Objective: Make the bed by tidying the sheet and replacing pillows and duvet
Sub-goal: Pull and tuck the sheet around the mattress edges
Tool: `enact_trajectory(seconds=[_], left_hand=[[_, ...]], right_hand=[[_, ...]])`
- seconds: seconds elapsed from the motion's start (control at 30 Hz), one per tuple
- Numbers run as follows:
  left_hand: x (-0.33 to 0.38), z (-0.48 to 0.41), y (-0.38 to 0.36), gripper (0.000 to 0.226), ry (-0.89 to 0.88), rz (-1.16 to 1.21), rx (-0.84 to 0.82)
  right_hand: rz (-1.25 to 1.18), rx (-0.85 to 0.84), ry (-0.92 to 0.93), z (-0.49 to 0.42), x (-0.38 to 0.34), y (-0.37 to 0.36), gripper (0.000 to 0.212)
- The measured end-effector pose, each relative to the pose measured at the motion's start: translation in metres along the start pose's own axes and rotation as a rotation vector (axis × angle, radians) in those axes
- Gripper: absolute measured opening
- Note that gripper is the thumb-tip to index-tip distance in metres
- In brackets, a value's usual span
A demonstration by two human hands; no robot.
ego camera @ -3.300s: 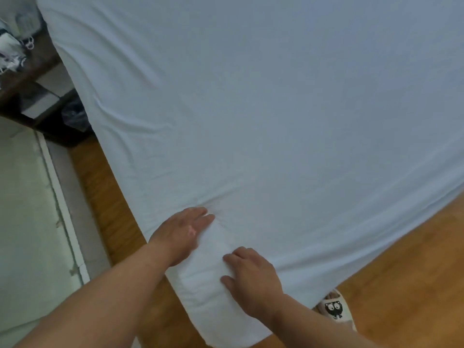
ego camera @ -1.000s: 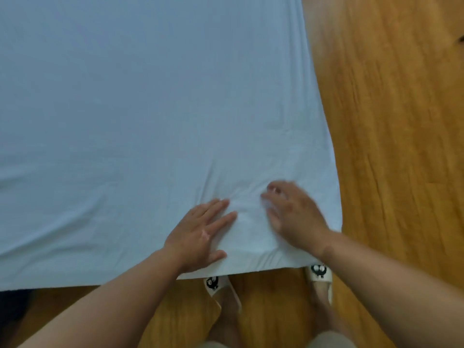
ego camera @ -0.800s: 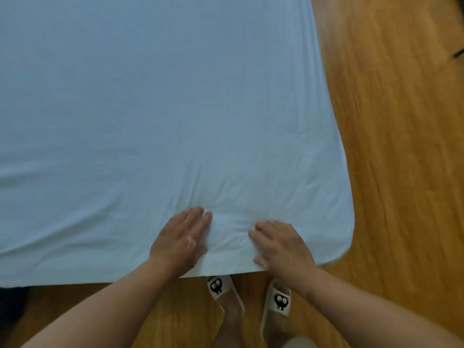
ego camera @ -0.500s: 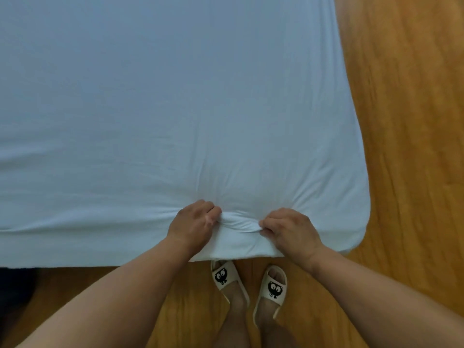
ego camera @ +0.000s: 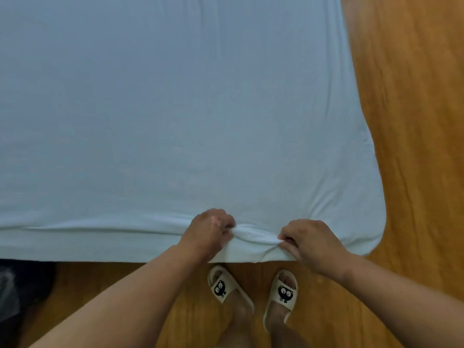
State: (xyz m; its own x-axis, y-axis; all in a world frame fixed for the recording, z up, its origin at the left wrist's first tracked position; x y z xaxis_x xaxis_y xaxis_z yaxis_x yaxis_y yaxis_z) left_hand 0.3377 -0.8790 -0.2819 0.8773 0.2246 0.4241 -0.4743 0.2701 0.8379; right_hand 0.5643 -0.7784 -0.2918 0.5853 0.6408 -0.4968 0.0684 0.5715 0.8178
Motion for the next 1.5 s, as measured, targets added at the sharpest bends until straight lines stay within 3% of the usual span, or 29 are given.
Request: enact_trajectory(seconds=[0.1,0.27,0.37,0.47,0.53,0.63,0.83,0.97,1.07,1.3,1.4,1.5], left_hand=[[-0.031,0.030,0.006,0.042,-0.077,-0.031,-0.009],[-0.129,0.066,0.049,0.057,-0.028,-0.229,0.145],[-0.161,0.072,0.063,0.041,-0.136,-0.286,0.192],[-0.174,0.070,0.058,0.022,-0.187,-0.242,0.246],[-0.178,0.068,0.049,0.004,-0.204,-0.217,0.241],[-0.183,0.060,0.051,0.007,-0.217,-0.200,0.252],[-0.189,0.049,0.058,0.016,-0.071,-0.079,0.066],[-0.184,0.051,0.061,0.022,-0.067,-0.008,-0.047],[-0.174,0.072,0.046,0.020,-0.082,0.045,-0.059],[-0.177,0.086,0.040,0.012,-0.035,0.129,0.036],[-0.197,0.121,0.049,0.034,-0.120,0.100,0.010],[-0.261,0.150,0.079,0.062,-0.068,-0.101,0.138]], right_hand=[[0.122,-0.038,-0.016,0.000,-0.018,0.000,0.024],[0.084,0.142,0.061,-0.048,-0.102,-0.027,0.040],[0.044,0.212,0.094,-0.101,-0.169,-0.051,0.048],[0.098,0.208,0.028,-0.133,-0.208,-0.076,0.030],[0.142,0.223,-0.019,-0.138,-0.214,-0.087,0.013],[0.228,0.241,-0.018,-0.143,-0.212,-0.093,0.004],[0.114,0.138,-0.086,-0.150,-0.212,-0.081,0.019],[0.014,0.017,0.000,-0.145,-0.209,-0.070,0.025],[0.003,-0.007,0.089,-0.122,-0.209,-0.077,0.031],[0.028,-0.009,0.008,-0.122,-0.207,-0.092,0.030],[0.083,-0.001,-0.043,-0.115,-0.221,-0.089,0.027],[0.095,0.072,0.003,-0.124,-0.253,-0.095,0.027]])
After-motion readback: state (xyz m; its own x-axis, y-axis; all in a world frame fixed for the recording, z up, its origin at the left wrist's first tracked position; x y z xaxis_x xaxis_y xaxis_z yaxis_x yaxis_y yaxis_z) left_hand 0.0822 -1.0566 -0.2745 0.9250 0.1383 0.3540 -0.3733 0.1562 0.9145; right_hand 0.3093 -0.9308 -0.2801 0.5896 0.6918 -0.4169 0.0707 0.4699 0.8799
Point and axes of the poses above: each hand's wrist, its own z-axis away from the middle knuckle, its own y-axis out of the back of the hand, x = y × z, the point moved 4 cm from there along -z, towards the middle knuckle, and after that the axes turned 3 degrees about x, right-handed, at the moved point
